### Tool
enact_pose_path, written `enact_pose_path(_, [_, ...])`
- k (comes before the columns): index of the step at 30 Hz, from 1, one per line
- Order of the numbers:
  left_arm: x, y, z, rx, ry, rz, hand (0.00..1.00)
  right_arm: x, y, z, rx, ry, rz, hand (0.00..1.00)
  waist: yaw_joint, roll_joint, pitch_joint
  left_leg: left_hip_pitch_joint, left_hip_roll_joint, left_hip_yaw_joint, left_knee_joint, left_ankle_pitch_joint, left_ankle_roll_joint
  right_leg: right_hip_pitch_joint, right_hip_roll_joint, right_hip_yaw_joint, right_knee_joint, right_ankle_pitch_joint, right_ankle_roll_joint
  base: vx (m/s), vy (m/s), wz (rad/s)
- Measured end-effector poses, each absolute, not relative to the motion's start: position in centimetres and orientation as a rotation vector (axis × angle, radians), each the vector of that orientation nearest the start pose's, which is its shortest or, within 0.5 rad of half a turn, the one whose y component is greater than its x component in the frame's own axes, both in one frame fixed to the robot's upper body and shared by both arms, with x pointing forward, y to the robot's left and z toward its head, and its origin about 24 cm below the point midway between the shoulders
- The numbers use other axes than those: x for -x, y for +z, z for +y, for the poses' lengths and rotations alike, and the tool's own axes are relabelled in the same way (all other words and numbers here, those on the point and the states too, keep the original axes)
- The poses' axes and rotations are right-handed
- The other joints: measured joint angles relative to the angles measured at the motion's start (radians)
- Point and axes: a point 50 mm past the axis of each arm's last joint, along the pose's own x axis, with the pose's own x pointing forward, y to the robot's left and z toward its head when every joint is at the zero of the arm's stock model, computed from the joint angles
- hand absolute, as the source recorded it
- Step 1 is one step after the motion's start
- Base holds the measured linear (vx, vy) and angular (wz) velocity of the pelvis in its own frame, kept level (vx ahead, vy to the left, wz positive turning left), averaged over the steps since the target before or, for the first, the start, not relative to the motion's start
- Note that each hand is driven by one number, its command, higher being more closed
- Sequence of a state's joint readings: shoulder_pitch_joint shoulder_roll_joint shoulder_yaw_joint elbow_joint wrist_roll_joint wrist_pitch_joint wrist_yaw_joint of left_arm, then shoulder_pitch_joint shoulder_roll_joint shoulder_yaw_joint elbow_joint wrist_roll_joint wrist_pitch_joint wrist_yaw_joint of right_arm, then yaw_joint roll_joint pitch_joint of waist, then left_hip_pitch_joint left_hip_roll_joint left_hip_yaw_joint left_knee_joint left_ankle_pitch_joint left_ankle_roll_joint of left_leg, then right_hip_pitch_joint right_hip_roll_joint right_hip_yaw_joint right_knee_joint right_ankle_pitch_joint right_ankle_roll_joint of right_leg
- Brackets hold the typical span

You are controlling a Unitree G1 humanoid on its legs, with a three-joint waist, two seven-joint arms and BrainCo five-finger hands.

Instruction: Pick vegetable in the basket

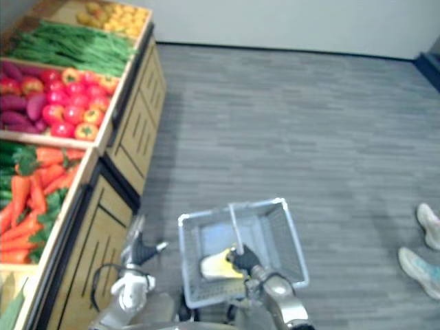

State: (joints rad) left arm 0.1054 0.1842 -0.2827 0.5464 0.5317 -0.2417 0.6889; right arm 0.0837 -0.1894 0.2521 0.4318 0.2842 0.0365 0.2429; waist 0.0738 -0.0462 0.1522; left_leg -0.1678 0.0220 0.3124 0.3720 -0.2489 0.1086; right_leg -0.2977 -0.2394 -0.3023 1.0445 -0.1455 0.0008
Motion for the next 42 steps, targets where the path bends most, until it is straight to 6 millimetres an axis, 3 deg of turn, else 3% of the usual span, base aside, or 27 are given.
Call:
enact_pose_path(3, [-19.7,-5.4,15.8,-0.743,0.166,0.065,0.0,-18.8,-7.8,-14.5,-0.125,0.332,0.565,1.0,-0.041,0.016,0.003,0.068,0.014,-0.124,-0.037,-0.004,-0.011,0.002,0.018,-0.025,-0.194,-0.07,0.01,0.44,-0.101,1.12])
enact_pose_path(4, [-20.3,-5.1,15.8,-0.725,0.16,0.064,0.0,-18.8,-7.9,-14.5,-0.125,0.329,0.559,1.0,-0.046,0.029,0.01,0.089,0.03,-0.164,-0.059,0.001,-0.026,0.003,0.044,-0.01,-0.366,-0.065,0.021,0.39,-0.161,0.95])
enact_pose_path(7, [-21.7,-5.0,15.8,-0.702,0.145,0.078,0.0,-18.6,-8.1,-15.1,-0.129,0.285,0.564,1.0,-0.051,0.029,0.013,0.133,0.047,-0.259,-0.088,0.005,-0.09,0.007,0.085,0.096,-0.729,-0.001,0.1,0.38,-0.238,0.96])
enact_pose_path(10, [-21.5,-5.4,16.4,-0.711,0.133,0.101,0.0,-18.3,-8.8,-15.7,-0.135,0.237,0.601,1.0,-0.048,-0.016,0.01,0.196,0.027,-0.308,-0.071,-0.045,-0.172,0.035,0.056,0.146,-0.79,0.17,0.078,0.4,-0.397,0.84])
enact_pose_path(11, [-20.6,-6.2,16.8,-0.667,0.164,0.158,0.0,-18.8,-9.1,-16.7,-0.123,0.2,0.621,1.0,-0.043,0.026,0.01,0.193,0.069,-0.327,-0.013,-0.055,-0.192,0.03,0.075,0.109,-0.696,0.102,0.04,0.37,-0.429,0.53])
enact_pose_path(13, [-19.3,-7.0,16.9,-0.63,0.188,0.203,0.0,-19.0,-9.4,-17.9,-0.085,0.19,0.646,1.0,-0.042,0.056,0.017,0.093,0.12,-0.323,0.201,-0.034,-0.213,0.055,0.107,0.073,-0.677,0.017,0.039,0.32,-0.424,0.42])
enact_pose_path(14, [-18.7,-7.3,17.2,-0.616,0.215,0.229,0.0,-18.9,-9.5,-18.5,-0.071,0.182,0.663,1.0,-0.036,0.083,0.02,0.006,0.166,-0.311,0.387,0.05,-0.2,0.098,0.131,0.052,-0.686,-0.008,0.021,0.28,-0.371,0.37])
enact_pose_path(15, [-18.3,-7.5,17.4,-0.612,0.231,0.245,0.0,-18.7,-9.8,-18.7,-0.071,0.174,0.679,1.0,-0.029,0.071,0.028,-0.024,0.185,-0.299,0.462,0.068,-0.193,0.127,0.137,0.04,-0.692,-0.02,0.014,0.3,-0.318,0.31])
enact_pose_path(17, [-17.9,-7.5,18.2,-0.601,0.276,0.245,0.0,-17.5,-10.6,-20.3,-0.118,0.091,0.72,1.0,-0.019,0.063,0.04,-0.073,0.214,-0.193,0.568,0.029,-0.18,0.272,0.123,-0.043,-0.734,-0.054,0.002,0.35,-0.281,0.75])
enact_pose_path(19, [-18.2,-7.0,18.3,-0.58,0.298,0.217,0.0,-16.3,-11.2,-21.8,-0.138,0.016,0.741,1.0,-0.021,0.059,0.039,-0.071,0.21,-0.068,0.469,0.021,-0.177,0.35,0.108,-0.117,-0.774,-0.064,0.007,0.3,-0.199,1.23])
enact_pose_path(20, [-18.6,-6.4,18.2,-0.562,0.318,0.189,0.0,-15.2,-11.7,-23.1,-0.145,-0.05,0.772,1.0,-0.035,0.061,0.037,-0.066,0.192,0.06,0.337,0.022,-0.176,0.403,0.101,-0.19,-0.814,-0.066,0.013,0.78,-0.154,3.25])
enact_pose_path(21, [-19.3,-5.1,18.7,-0.504,0.409,0.135,0.0,-10.7,-13.4,-26.6,-0.158,-0.286,0.908,1.0,-0.043,0.09,0.02,0.021,0.11,0.463,-0.072,0.134,-0.039,0.515,0.113,-0.398,-0.842,-0.106,0.073,0.85,-0.096,3.12])
enact_pose_path(22, [-19.3,-5.0,19.0,-0.486,0.447,0.141,0.0,-9.9,-13.7,-26.9,-0.169,-0.33,0.93,1.0,-0.042,0.089,0.014,0.046,0.068,0.443,-0.13,0.11,0.052,0.522,0.101,-0.402,-0.815,-0.129,0.091,0.77,0.002,2.67])
enact_pose_path(24, [-19.2,-4.8,19.8,-0.461,0.498,0.142,0.0,-9.9,-13.7,-27.0,-0.172,-0.349,0.922,1.0,-0.034,0.079,0.003,0.05,0.027,0.431,-0.153,0.095,0.061,0.503,0.056,-0.394,-0.742,-0.147,0.105,0.32,0.084,0.55])
enact_pose_path(26, [-19.5,-3.5,20.7,-0.443,0.554,0.095,0.0,-10.1,-13.4,-27.8,-0.187,-0.398,0.894,1.0,-0.045,0.069,0.002,0.076,-0.033,0.349,-0.19,0.081,0.06,0.381,-0.064,-0.33,-0.382,-0.107,0.106,0.38,0.148,0.96])
enact_pose_path(27, [-20.0,-2.1,21.5,-0.431,0.586,0.035,0.0,-9.6,-13.3,-28.7,-0.213,-0.466,0.876,1.0,-0.059,0.064,0.002,0.109,-0.062,0.268,-0.213,0.082,0.057,0.282,-0.112,-0.213,-0.144,-0.026,0.096,0.33,0.072,1.49])
enact_pose_path(28, [-20.4,-1.4,21.9,-0.432,0.594,0.002,0.0,-9.2,-13.2,-29.1,-0.225,-0.5,0.875,1.0,-0.069,0.065,0.002,0.129,-0.066,0.219,-0.214,0.081,0.055,0.258,-0.101,-0.168,-0.101,-0.066,0.098,0.41,0.019,2.11])
enact_pose_path(30, [-21.3,0.5,24.0,-0.449,0.64,-0.071,0.0,-7.7,-13.5,-29.4,-0.219,-0.531,0.902,1.0,-0.096,0.079,-0.005,0.184,-0.061,0.08,-0.23,0.076,0.04,0.192,-0.037,-0.073,-0.201,-0.156,0.073,0.42,-0.098,2.14])
enact_pose_path(32, [-23.3,1.7,25.1,-0.479,0.65,-0.112,0.0,-6.7,-13.6,-29.6,-0.206,-0.533,0.913,1.0,-0.102,0.075,-0.01,0.213,-0.059,-0.092,-0.23,0.074,0.007,0.141,0.046,0.102,-0.498,-0.144,0.098,0.4,-0.188,2.32])
enact_pose_path(33, [-23.6,1.9,25.3,-0.487,0.65,-0.117,0.0,-6.5,-13.6,-29.5,-0.2,-0.523,0.922,1.0,-0.101,0.07,-0.011,0.221,-0.063,-0.128,-0.232,0.071,-0.002,0.134,0.052,0.141,-0.555,-0.133,0.112,0.33,-0.219,2.07])
enact_pose_path(34, [-23.7,1.9,25.9,-0.514,0.653,-0.112,0.0,-6.1,-14.0,-29.0,-0.192,-0.497,0.955,1.0,-0.098,0.05,-0.017,0.246,-0.07,-0.189,-0.232,0.063,-0.022,0.133,0.047,0.186,-0.648,-0.095,0.131,0.33,-0.285,1.55])
enact_pose_path(35, [-23.3,1.8,26.2,-0.531,0.658,-0.102,0.0,-5.8,-14.3,-28.3,-0.193,-0.479,0.981,1.0,-0.092,0.03,-0.025,0.266,-0.075,-0.217,-0.227,0.053,-0.039,0.138,0.048,0.201,-0.701,-0.04,0.121,0.36,-0.32,1.67])
enact_pose_path(36, [-22.8,1.7,26.8,-0.554,0.67,-0.094,0.0,-5.4,-14.9,-27.3,-0.217,-0.462,1.018,1.0,-0.088,-0.002,-0.04,0.282,-0.086,-0.242,-0.209,0.036,-0.067,0.149,0.05,0.198,-0.757,0.073,0.101,0.4,-0.386,1.21])
enact_pose_path(37, [-22.7,1.7,27.0,-0.564,0.672,-0.096,0.0,-5.3,-15.0,-27.0,-0.227,-0.453,1.034,1.0,-0.086,-0.022,-0.045,0.284,-0.095,-0.246,-0.196,0.027,-0.081,0.146,0.049,0.196,-0.754,0.103,0.104,0.38,-0.342,1.14])
enact_pose_path(39, [-22.1,1.0,26.6,-0.561,0.66,-0.066,0.0,-5.3,-14.7,-28.0,-0.216,-0.481,1.043,1.0,-0.067,0.048,-0.047,0.282,-0.03,-0.243,-0.149,0.005,-0.112,0.181,0.085,0.138,-0.75,0.079,0.081,0.32,-0.275,0.69])
enact_pose_path(41, [-22.3,1.2,26.5,-0.562,0.657,-0.076,0.0,-5.3,-14.5,-28.8,-0.201,-0.488,1.047,1.0,-0.069,0.083,-0.042,0.25,0.025,-0.211,-0.07,-0.009,-0.138,0.252,0.119,0.113,-0.843,0.084,0.068,0.2,-0.206,0.35])
enact_pose_path(42, [-22.5,1.3,26.4,-0.57,0.647,-0.085,0.0,-4.9,-14.4,-29.1,-0.201,-0.499,1.066,1.0,-0.072,0.078,-0.039,0.236,0.045,-0.175,-0.041,-0.013,-0.165,0.294,0.124,0.097,-0.882,0.093,0.054,0.16,-0.257,0.18])
